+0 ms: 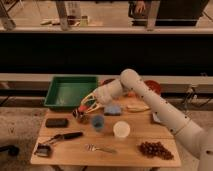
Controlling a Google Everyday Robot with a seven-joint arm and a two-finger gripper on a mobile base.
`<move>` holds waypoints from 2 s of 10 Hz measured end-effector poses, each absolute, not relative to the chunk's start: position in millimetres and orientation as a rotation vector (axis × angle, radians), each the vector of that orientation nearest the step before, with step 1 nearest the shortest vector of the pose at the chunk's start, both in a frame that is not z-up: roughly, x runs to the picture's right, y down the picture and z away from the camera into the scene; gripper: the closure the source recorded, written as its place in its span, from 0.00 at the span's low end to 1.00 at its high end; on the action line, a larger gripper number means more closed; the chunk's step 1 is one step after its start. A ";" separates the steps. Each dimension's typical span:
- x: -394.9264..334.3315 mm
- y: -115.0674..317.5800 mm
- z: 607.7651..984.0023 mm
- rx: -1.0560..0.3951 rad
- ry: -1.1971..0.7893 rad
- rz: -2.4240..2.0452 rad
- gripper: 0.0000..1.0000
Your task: Place pepper in metal cup
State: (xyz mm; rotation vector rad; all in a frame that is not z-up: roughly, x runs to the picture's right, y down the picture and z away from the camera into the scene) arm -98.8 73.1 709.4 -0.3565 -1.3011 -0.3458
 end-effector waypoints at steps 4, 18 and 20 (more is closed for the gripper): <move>-127.8 76.2 717.6 -0.357 -1.378 -0.349 1.00; -168.6 89.4 746.0 -0.369 -1.487 -0.342 1.00; -167.5 91.4 756.5 -0.374 -1.490 -0.328 1.00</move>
